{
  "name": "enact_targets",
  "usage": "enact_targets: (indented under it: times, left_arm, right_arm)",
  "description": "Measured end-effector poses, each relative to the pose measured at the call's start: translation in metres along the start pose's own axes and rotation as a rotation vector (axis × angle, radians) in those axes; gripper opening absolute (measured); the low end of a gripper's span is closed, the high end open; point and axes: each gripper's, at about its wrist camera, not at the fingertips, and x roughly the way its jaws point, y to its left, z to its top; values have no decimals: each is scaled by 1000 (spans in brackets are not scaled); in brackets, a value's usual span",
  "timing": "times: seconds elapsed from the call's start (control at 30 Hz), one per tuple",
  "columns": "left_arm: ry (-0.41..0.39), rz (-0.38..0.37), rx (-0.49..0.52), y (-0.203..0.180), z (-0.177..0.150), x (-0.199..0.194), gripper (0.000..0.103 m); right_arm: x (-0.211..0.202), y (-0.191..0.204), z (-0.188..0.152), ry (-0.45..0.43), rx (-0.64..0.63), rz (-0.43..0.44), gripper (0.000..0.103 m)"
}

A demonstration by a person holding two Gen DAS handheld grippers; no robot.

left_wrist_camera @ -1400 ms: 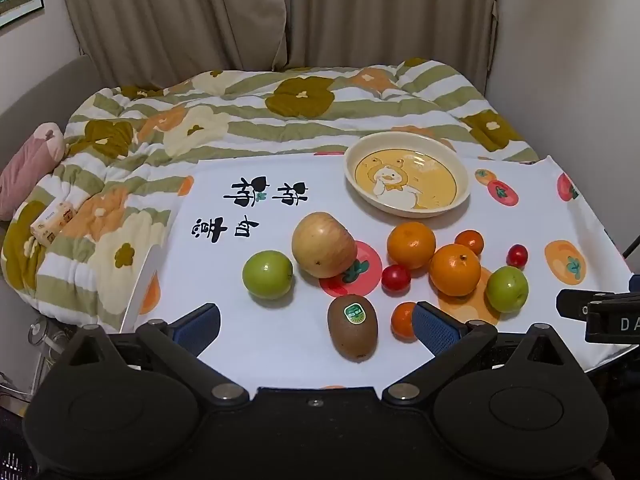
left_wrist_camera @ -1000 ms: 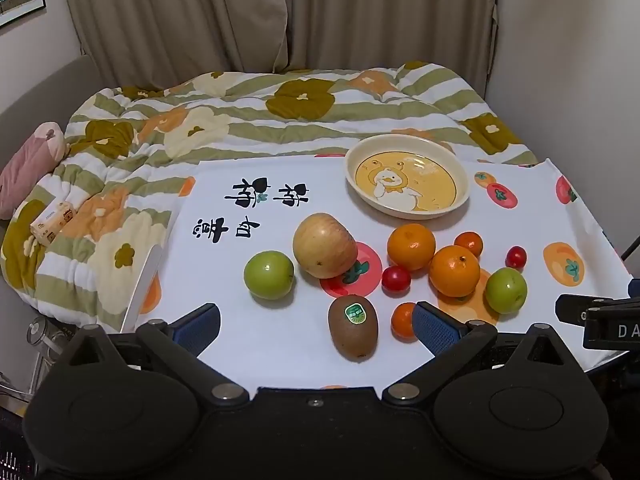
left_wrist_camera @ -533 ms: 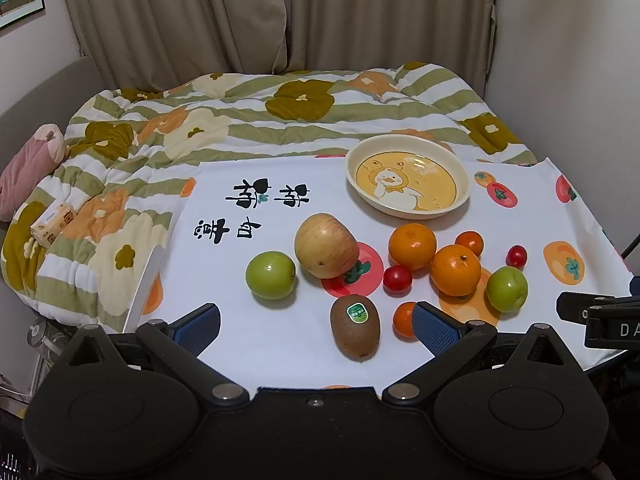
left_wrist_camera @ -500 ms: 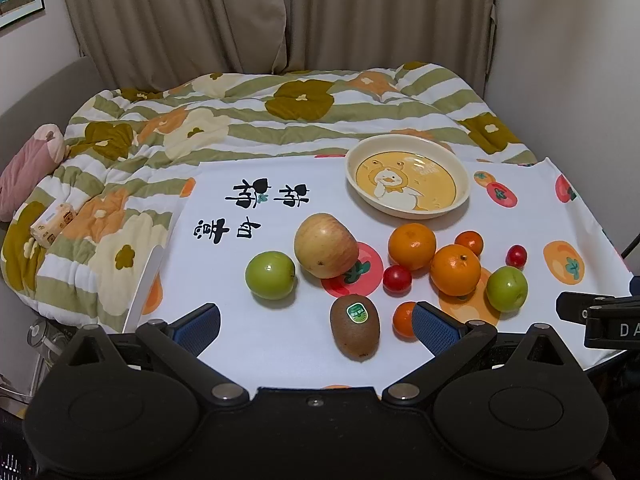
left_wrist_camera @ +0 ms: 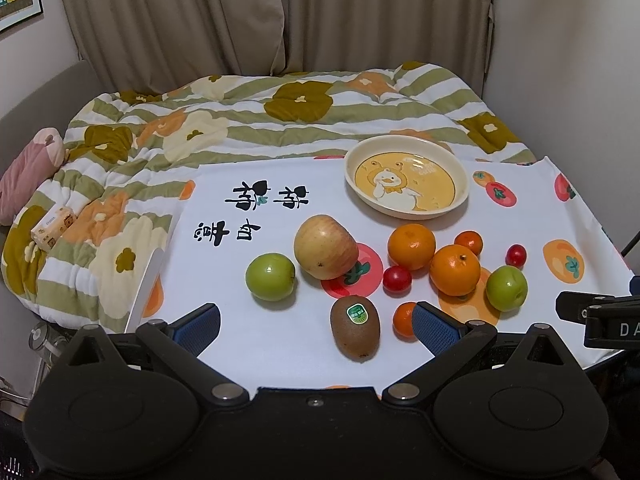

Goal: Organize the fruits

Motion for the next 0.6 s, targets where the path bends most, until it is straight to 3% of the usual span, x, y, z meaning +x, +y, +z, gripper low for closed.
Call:
enact_targets:
  times: [0.6]
  left_arm:
    - [-9, 3, 1, -2, 2, -5, 103]
  right_arm:
    - [-8, -1, -1, -14, 1, 5, 103]
